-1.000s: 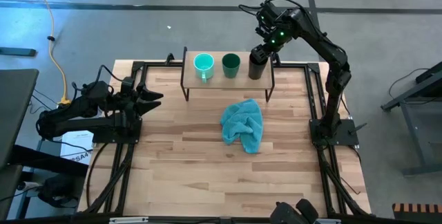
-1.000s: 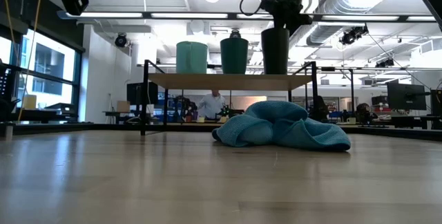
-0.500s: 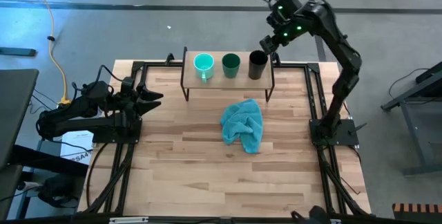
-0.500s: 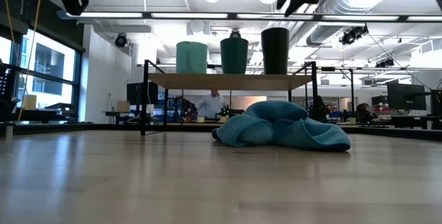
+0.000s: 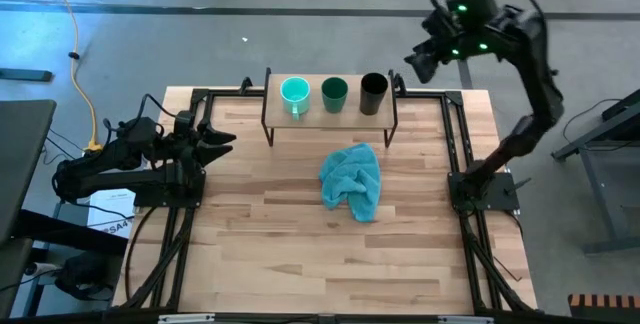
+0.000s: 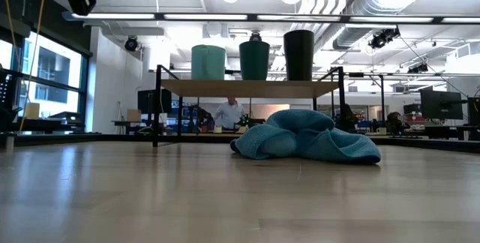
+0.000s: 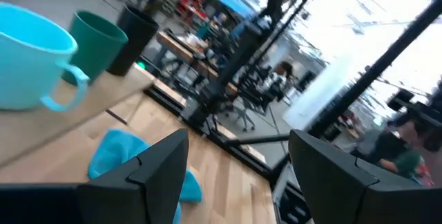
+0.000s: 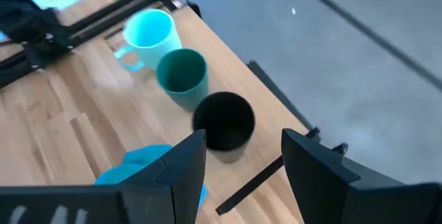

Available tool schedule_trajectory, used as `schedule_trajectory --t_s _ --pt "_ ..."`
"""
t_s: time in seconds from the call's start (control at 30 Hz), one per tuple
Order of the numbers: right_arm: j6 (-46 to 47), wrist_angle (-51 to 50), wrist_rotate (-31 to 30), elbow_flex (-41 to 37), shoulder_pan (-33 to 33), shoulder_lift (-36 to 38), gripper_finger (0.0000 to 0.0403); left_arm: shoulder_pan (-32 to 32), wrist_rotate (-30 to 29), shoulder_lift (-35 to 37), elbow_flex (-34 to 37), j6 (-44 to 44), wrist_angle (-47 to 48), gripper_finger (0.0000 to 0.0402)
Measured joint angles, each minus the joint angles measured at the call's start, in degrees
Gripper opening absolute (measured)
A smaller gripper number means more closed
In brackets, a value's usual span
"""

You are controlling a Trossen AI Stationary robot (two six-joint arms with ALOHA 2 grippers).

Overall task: Stack small to large cups/mugs on shelf
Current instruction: Return to Home Position

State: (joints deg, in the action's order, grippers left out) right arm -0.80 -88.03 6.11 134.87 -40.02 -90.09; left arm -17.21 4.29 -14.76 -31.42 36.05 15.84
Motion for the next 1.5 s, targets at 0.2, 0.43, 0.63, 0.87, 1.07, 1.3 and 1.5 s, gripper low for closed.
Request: schedule_trajectory --t_s 0.2,0.43,0.63,0.87,1.07,1.3,1.5 --pt "-2.2 -1.8 0.0 0.0 0.4 6.2 0.0181 0.0 -6.3 0.0 0.0 -1.2 -1.2 0.0239" --pt "3.2 -2.0 -6.0 0.0 0.3 12.9 0.0181 0.0 -12.9 -0.2 0.0 0.1 -0.8 0.0239" --pt "4.3 -2.0 -8.0 0.0 0.3 18.7 0.0181 0.0 -12.3 -0.2 0.0 2.3 -3.9 0.0239" --pt "-3.0 -0.3 1.3 0.0 0.3 24.4 0.0181 0.0 -8.2 -0.2 0.0 -0.9 -5.8 0.0239" --pt "-6.9 1.1 5.6 0.0 0.3 28.5 0.0181 0.0 -7.7 -0.2 0.0 -4.7 -6.7 0.0239" --pt "-7.8 1.8 8.5 0.0 0.3 32.4 0.0181 0.0 -5.1 -0.2 0.0 -8.6 -10.3 0.0239" --pt "-7.6 4.9 9.0 -6.6 -1.4 37.7 0.0181 0.0 -5.1 -0.2 0.0 -9.5 -10.3 0.0239"
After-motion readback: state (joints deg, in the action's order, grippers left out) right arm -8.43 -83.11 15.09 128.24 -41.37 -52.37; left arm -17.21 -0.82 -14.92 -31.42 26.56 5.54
